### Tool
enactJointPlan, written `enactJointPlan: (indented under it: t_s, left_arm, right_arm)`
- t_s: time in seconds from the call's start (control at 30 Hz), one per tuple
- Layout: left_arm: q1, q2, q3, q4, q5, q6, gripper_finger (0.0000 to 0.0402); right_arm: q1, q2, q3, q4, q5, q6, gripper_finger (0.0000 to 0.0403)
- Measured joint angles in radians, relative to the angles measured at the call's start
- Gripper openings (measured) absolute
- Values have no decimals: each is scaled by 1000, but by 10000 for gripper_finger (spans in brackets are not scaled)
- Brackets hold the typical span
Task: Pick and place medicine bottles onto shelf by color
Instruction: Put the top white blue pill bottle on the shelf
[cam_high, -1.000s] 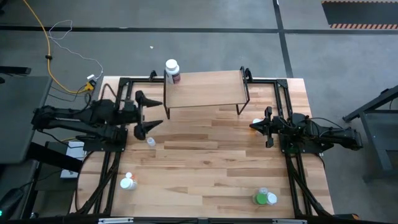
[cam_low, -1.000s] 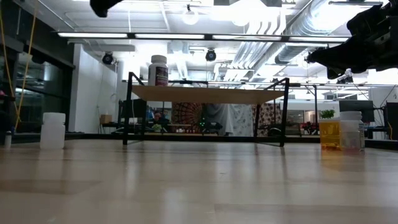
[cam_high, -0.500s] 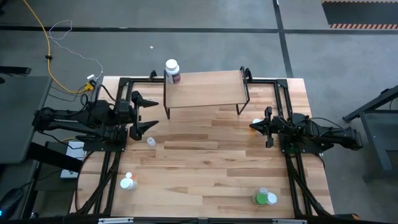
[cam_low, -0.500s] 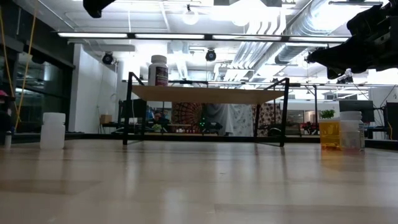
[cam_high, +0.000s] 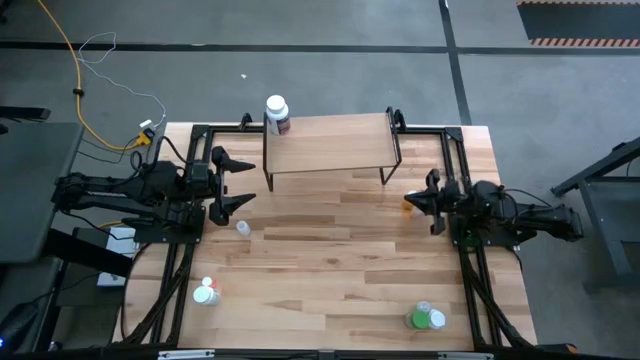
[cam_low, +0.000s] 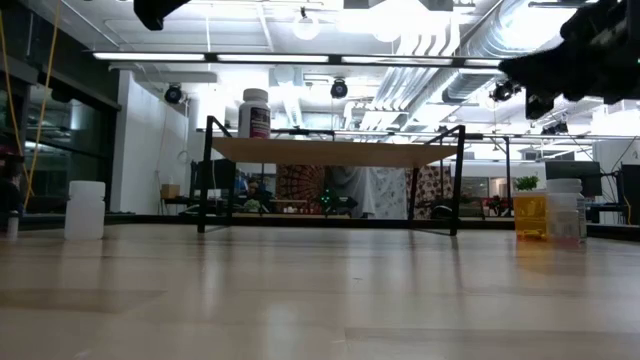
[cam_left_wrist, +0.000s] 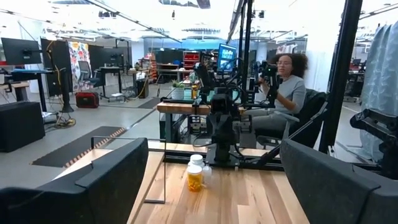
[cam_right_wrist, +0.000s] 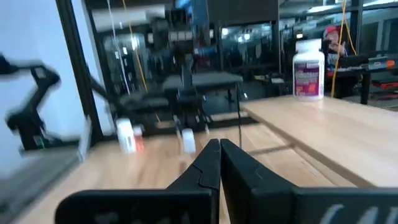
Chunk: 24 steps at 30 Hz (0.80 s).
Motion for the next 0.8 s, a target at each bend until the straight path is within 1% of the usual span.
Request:
enactJointPlan:
  t_s: [0.23, 0.33, 0.43, 0.53, 0.6, 0.7, 0.8]
  left_arm:
    - [0, 2, 0, 0, 7, -37, 355]
    - [0, 6, 0, -5, 59, -18, 356]
    - [0, 6, 0, -8, 109, -8, 355]
    - [0, 6, 0, -8, 113, -16, 355]
    - [0, 6, 0, -8, 113, -15, 355]
    - [0, 6, 0, -13, 113, -16, 355]
    - [0, 6, 0, -24, 107, -11, 355]
  right_arm:
    - [0, 1, 0, 60, 0, 13, 0]
    - [0, 4, 0, 101, 15, 13, 0]
    - [0, 17, 13, 116, 70, 26, 1]
    - [0, 49, 68, -10, 172, 53, 7]
    - [0, 81, 121, -131, 236, 78, 23]
    - [0, 144, 210, -283, 293, 141, 69]
    - [0, 220, 320, -444, 320, 210, 130]
